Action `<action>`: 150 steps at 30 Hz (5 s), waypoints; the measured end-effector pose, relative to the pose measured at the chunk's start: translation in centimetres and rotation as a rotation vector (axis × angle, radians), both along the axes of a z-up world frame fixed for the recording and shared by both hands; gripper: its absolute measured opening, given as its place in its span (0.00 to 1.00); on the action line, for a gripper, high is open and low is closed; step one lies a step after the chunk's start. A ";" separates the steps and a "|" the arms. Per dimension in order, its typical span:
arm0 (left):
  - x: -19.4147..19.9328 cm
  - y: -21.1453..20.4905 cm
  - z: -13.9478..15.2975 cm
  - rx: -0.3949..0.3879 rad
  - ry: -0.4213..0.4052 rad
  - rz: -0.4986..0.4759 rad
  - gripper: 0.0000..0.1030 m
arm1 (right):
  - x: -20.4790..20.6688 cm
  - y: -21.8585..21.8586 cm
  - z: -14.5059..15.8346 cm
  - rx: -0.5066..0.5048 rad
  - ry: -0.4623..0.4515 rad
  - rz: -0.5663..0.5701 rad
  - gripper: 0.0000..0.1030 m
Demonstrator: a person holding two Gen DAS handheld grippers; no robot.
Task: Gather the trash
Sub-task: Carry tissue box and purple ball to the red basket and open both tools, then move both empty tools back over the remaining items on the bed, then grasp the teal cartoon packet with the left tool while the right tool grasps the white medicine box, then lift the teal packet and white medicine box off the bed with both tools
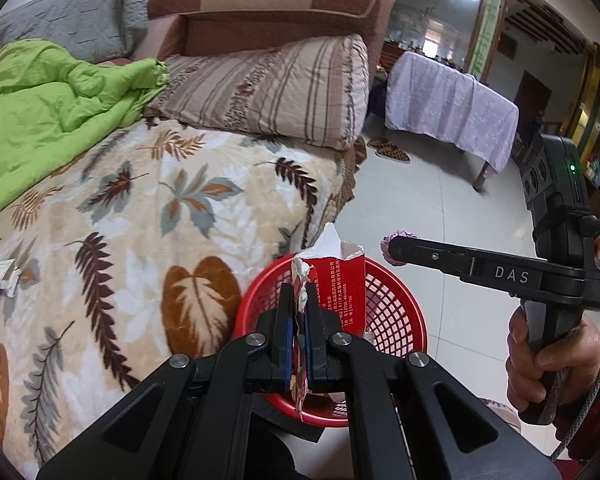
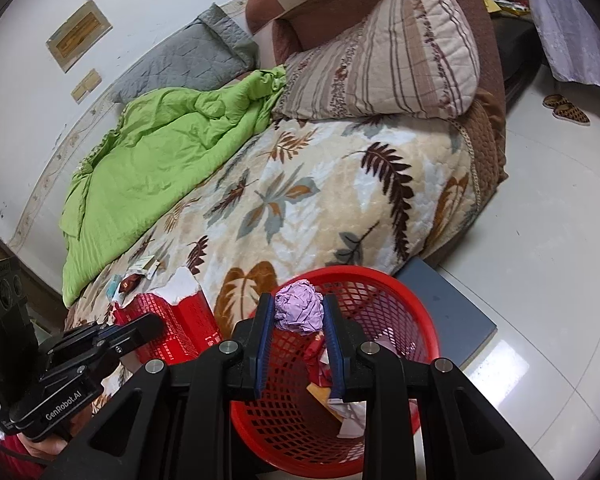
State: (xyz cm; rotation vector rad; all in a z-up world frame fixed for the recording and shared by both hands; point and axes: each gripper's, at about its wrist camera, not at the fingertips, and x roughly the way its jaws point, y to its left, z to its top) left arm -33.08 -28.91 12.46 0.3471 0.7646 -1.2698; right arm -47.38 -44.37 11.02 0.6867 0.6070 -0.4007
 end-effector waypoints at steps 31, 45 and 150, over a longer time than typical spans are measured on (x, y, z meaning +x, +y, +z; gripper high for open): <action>5.5 4.5 1.1 -0.046 0.048 0.204 0.50 | 3.8 1.3 0.1 0.008 0.031 0.061 0.51; 16.2 15.8 0.9 -0.085 0.073 0.560 0.54 | 15.5 8.5 1.9 -0.064 0.032 0.343 0.55; 37.2 30.0 -3.9 -0.082 0.007 1.103 0.32 | 44.1 26.0 -2.1 -0.172 -0.088 0.563 0.17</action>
